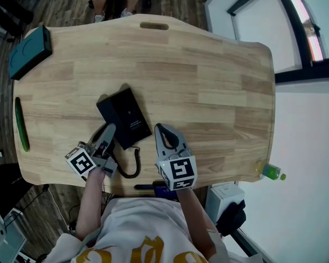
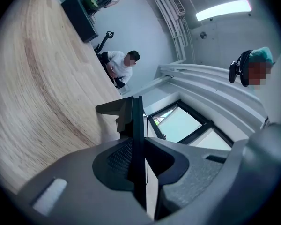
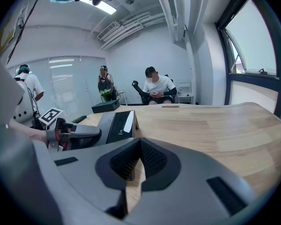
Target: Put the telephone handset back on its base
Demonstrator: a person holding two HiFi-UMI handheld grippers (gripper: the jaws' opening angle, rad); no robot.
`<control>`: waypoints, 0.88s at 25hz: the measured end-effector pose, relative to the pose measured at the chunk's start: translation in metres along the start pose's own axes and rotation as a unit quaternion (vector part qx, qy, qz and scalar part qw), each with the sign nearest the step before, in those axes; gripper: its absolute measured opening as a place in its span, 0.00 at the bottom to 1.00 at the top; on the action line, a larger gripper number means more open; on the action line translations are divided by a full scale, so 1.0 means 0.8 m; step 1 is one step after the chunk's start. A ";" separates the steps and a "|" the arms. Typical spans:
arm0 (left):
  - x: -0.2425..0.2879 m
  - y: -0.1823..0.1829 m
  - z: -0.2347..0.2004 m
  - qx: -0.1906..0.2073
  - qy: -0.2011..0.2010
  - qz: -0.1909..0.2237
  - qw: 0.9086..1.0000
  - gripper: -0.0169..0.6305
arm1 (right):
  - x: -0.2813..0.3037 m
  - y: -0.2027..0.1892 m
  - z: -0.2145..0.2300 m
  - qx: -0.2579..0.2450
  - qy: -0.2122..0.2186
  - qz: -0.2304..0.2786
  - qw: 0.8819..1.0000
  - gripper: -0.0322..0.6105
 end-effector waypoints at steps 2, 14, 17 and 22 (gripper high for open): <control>0.000 0.001 0.001 0.006 0.004 -0.006 1.000 0.14 | -0.001 0.000 0.000 0.000 0.000 0.000 1.000 0.06; 0.002 0.006 0.000 0.049 0.030 -0.039 0.998 0.14 | -0.001 -0.001 0.001 0.004 0.001 0.001 1.000 0.06; 0.002 0.006 -0.004 0.045 0.034 -0.042 0.998 0.14 | -0.001 -0.001 0.000 0.005 0.002 0.003 1.000 0.06; 0.002 0.007 -0.003 0.053 0.051 -0.050 0.996 0.15 | -0.002 0.000 0.000 0.007 0.003 0.005 1.000 0.06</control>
Point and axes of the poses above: the fingertips, and each gripper's own axes: x forward along the fingers, z to its right, y out of its top, the point moved 9 cm from there along -x, backward along the fingers, and after that the axes turned 7 degrees about z, right-handed, at the moved point
